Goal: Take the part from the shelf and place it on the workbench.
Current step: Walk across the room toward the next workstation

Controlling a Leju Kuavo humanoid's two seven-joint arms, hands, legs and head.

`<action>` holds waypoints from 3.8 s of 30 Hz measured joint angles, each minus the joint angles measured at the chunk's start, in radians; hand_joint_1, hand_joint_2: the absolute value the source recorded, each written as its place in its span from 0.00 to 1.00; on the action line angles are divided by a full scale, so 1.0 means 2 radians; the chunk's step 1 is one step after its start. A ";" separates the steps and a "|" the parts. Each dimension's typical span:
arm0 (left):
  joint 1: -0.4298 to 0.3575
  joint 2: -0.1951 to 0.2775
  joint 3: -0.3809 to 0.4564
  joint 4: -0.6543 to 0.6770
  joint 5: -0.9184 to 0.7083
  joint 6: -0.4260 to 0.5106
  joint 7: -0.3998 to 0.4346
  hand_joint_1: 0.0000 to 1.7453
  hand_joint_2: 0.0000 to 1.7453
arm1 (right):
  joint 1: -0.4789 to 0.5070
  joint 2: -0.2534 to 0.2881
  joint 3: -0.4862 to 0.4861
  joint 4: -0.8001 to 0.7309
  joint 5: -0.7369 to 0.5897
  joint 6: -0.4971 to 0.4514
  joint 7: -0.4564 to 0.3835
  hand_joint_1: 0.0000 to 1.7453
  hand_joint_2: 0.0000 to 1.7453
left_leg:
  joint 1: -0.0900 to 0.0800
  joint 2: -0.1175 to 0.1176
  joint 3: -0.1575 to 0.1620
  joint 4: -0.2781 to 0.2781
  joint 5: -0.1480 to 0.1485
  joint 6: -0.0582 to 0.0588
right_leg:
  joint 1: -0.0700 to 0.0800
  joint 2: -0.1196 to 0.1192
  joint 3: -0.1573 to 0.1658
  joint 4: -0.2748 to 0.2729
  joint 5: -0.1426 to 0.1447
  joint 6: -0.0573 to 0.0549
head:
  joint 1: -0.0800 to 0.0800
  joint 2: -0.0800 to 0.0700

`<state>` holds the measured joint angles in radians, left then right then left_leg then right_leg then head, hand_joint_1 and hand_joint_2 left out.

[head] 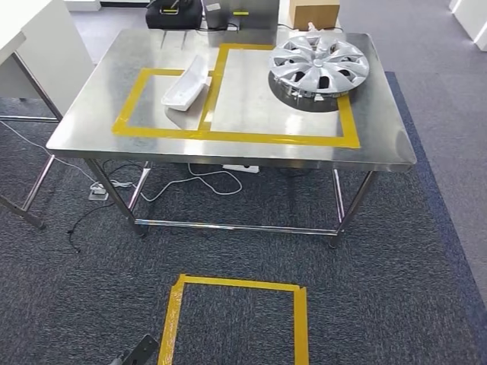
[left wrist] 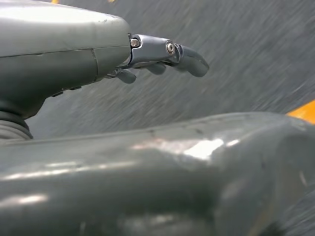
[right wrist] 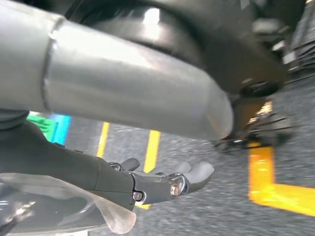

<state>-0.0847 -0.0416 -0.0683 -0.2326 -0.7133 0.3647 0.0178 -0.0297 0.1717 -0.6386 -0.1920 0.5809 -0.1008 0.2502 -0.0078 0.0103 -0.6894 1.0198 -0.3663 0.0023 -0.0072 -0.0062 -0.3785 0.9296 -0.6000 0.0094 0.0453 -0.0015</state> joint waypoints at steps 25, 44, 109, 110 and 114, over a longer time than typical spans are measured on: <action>0.019 -0.015 -0.043 0.016 -0.035 -0.031 0.043 0.00 0.00 | 0.004 0.001 -0.001 0.000 0.018 0.002 0.023 0.00 0.00 | 0.000 -0.041 0.057 -0.003 -0.049 0.019 | -0.002 0.032 -0.074 0.068 0.023 0.009 | -0.002 0.000; 0.036 -0.027 0.033 0.018 0.050 0.101 -0.036 0.00 0.00 | 0.024 -0.021 -0.007 -0.008 0.040 -0.032 0.013 0.00 0.00 | 0.003 0.023 0.063 -0.002 -0.059 -0.001 | -0.002 -0.055 -0.057 0.029 0.030 0.012 | -0.010 0.000; 0.027 0.001 0.077 0.021 0.036 0.142 -0.055 0.00 0.00 | -0.008 0.003 -0.078 -0.007 0.007 0.006 -0.061 0.00 0.00 | 0.004 0.008 0.059 -0.003 -0.055 0.012 | -0.002 -0.026 -0.079 0.073 0.000 0.015 | -0.007 0.000; 0.027 0.001 0.079 0.021 0.038 0.143 -0.055 0.00 0.00 | -0.007 0.003 -0.078 -0.006 0.007 0.006 -0.057 0.00 0.00 | 0.003 0.002 0.059 -0.003 -0.054 0.014 | -0.003 -0.011 -0.095 0.106 -0.016 0.015 | -0.005 0.000; 0.027 -0.001 0.089 0.021 0.048 0.146 -0.055 0.00 0.00 | -0.001 0.007 -0.078 -0.005 0.012 0.008 -0.041 0.00 0.00 | 0.002 -0.028 0.060 -0.003 -0.055 0.017 | -0.002 0.003 -0.141 0.176 -0.021 0.012 | -0.005 0.000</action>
<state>-0.0305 -0.0429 0.1104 -0.1915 -0.6180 0.6577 -0.0923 -0.0320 0.1850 -0.7939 -0.2016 0.6047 -0.0855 0.1684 -0.0042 -0.0459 -0.5692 1.0141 -0.4757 0.0356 -0.0115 -0.0005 -0.6611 1.2824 -0.6425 0.0339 0.0359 -0.0015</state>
